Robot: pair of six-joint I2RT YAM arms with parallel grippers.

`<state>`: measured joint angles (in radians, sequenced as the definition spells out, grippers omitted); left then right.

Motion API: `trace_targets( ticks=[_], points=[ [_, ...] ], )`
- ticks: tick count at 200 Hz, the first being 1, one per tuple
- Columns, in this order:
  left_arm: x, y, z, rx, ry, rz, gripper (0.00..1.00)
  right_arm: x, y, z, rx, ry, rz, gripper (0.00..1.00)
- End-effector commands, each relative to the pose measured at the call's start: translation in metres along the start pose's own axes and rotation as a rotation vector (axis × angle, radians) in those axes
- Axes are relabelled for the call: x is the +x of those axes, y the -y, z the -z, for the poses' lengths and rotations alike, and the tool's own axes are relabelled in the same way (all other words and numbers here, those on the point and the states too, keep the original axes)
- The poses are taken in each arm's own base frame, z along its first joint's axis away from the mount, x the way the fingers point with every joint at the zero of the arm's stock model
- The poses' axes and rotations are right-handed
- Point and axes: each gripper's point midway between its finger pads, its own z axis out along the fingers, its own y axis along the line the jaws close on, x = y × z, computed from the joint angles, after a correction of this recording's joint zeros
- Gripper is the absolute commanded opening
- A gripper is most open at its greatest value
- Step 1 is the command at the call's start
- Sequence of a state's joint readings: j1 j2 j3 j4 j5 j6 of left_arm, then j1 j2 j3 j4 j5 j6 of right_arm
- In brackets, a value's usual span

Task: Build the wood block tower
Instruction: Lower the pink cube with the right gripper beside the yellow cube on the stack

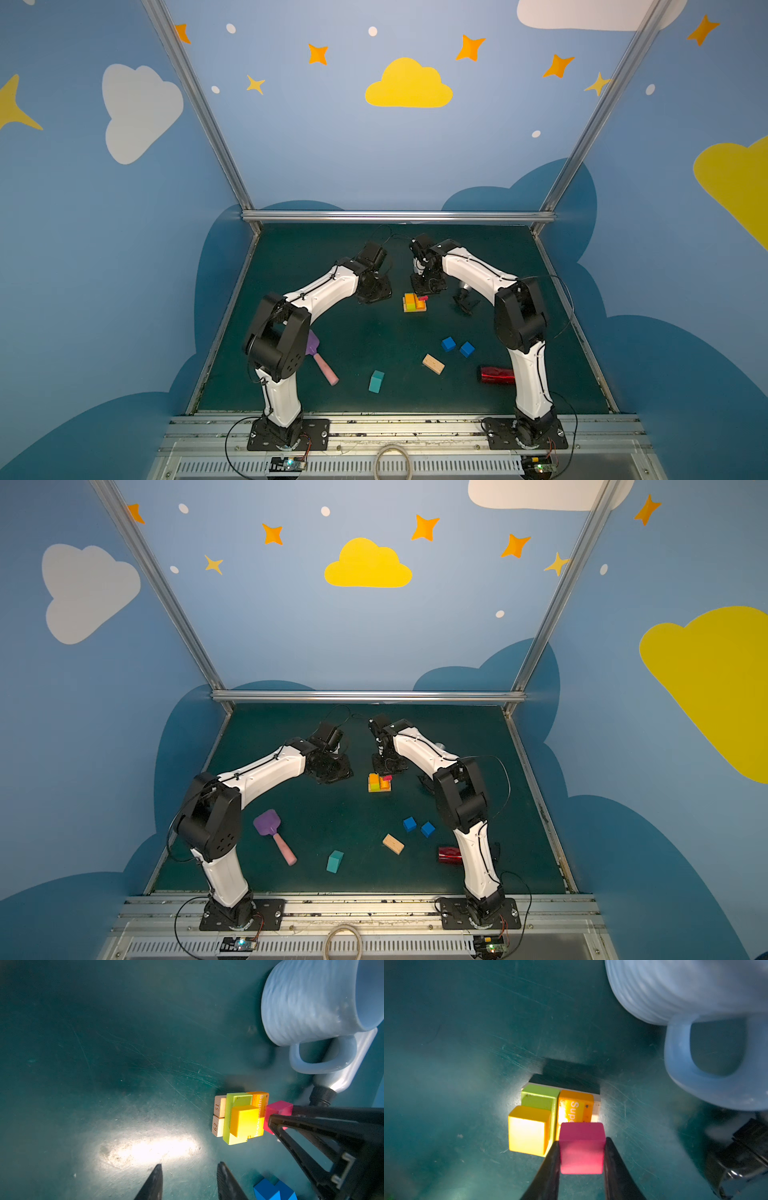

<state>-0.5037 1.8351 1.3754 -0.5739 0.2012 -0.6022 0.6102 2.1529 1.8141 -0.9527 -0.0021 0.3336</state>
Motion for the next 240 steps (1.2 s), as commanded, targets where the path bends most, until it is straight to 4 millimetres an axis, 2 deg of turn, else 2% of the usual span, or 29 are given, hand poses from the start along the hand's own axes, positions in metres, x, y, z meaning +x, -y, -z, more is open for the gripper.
trace_targets(
  ticks=[1,142,240],
  points=[
    [-0.0045,0.0014,0.0034,0.003,0.003,-0.005,0.43,-0.001,0.0004,-0.0051,-0.003,-0.016,-0.01,0.31],
    [-0.004,0.0009,0.0036,0.004,0.003,-0.004,0.43,-0.0015,-0.0029,-0.0079,-0.019,-0.024,-0.02,0.31],
    [-0.004,0.0006,0.0045,0.003,0.005,-0.002,0.43,-0.0024,-0.0035,-0.0075,-0.02,-0.022,-0.025,0.37]
  ],
)
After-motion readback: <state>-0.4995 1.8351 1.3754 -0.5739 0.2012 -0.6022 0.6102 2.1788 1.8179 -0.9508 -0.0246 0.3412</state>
